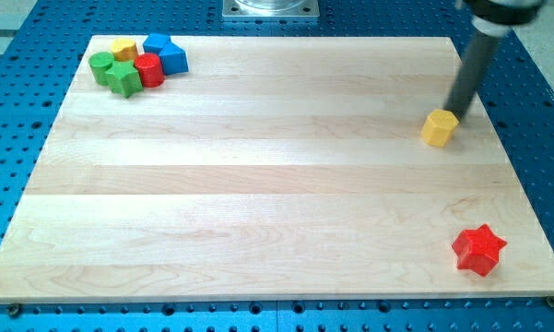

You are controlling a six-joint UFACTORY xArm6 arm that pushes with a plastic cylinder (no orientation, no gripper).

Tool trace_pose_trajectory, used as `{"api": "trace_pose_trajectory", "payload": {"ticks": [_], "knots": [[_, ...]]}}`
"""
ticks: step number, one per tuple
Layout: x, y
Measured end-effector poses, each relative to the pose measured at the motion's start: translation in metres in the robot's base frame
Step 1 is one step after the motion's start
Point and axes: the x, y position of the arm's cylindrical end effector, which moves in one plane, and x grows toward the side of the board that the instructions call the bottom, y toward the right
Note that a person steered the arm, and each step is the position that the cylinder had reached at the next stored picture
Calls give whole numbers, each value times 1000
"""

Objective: Push the yellow hexagon to the top right

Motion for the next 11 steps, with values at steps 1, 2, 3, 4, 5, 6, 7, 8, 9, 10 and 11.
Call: {"api": "trace_pose_trajectory", "payload": {"ticks": [1,2,3,4,5,6,7,8,9,10,11], "knots": [[31,3],[19,-53],[-43,-53],[1,-45],[2,-90],[-68,-53],[-72,-38],[-8,-59],[-49,-104],[-88,-62],[-110,-42]]}}
